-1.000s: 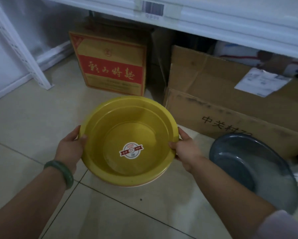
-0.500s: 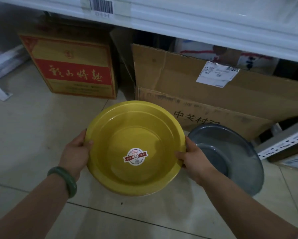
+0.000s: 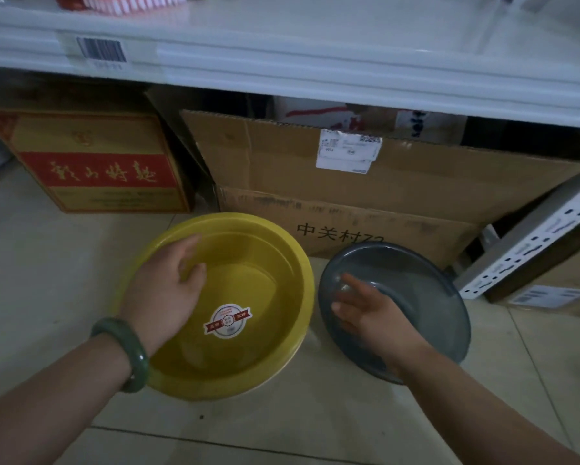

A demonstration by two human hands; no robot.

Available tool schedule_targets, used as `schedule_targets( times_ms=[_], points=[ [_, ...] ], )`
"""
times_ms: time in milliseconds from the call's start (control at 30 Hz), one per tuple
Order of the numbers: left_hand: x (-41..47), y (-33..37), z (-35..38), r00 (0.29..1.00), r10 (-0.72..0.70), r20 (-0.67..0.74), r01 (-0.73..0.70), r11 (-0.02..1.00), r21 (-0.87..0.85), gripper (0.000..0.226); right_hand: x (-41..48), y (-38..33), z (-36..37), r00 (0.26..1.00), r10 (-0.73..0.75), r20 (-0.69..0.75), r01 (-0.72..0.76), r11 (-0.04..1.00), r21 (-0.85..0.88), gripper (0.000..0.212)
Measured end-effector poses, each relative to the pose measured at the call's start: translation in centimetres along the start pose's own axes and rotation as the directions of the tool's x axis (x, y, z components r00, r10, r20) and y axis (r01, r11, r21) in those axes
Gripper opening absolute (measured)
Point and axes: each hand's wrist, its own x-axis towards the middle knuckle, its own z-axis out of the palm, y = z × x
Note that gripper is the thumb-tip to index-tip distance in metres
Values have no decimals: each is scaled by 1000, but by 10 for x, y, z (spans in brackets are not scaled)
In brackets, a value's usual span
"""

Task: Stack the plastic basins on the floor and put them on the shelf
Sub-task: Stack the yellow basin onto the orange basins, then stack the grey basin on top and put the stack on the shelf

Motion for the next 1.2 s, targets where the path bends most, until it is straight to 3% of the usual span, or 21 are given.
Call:
schedule_targets(
  times_ms=[167, 367, 500, 667, 767, 867, 1067, 1200],
  points=[
    [-2, 62, 58, 964, 26, 265, 21, 985, -173, 39, 7, 9, -57, 986, -3, -167, 12, 998, 55, 52],
    [-7, 101, 120, 941, -8, 340, 85, 973, -213, 37, 20, 31, -108, 963, 41, -265, 13, 980, 196, 49],
    [-13, 110, 152, 908, -77, 412, 193, 949, -248, 44, 22, 47, -132, 939, 61, -340, -7, 987, 159, 47],
    [-16, 100, 182, 891, -190, 412, 209, 978, 0, 48, 27, 69, -148, 874, 59, -482, -32, 997, 64, 48],
    [-12, 98, 192, 863, -312, 399, 297, 950, 99, 54, 32, 81, -153, 869, 125, -479, -80, 990, 114, 54],
    [-10, 99, 196, 858, -338, 387, 317, 941, 119, 48, 37, 89, -154, 870, 184, -457, -107, 976, 189, 54],
    [-8, 101, 195, 859, -335, 388, 305, 942, 139, 44, 40, 91, -162, 849, 193, -492, -96, 972, 215, 34],
    [-10, 101, 187, 884, -275, 377, 289, 957, 20, 36, 39, 83, -170, 821, 197, -536, -46, 958, 283, 38]
  ],
)
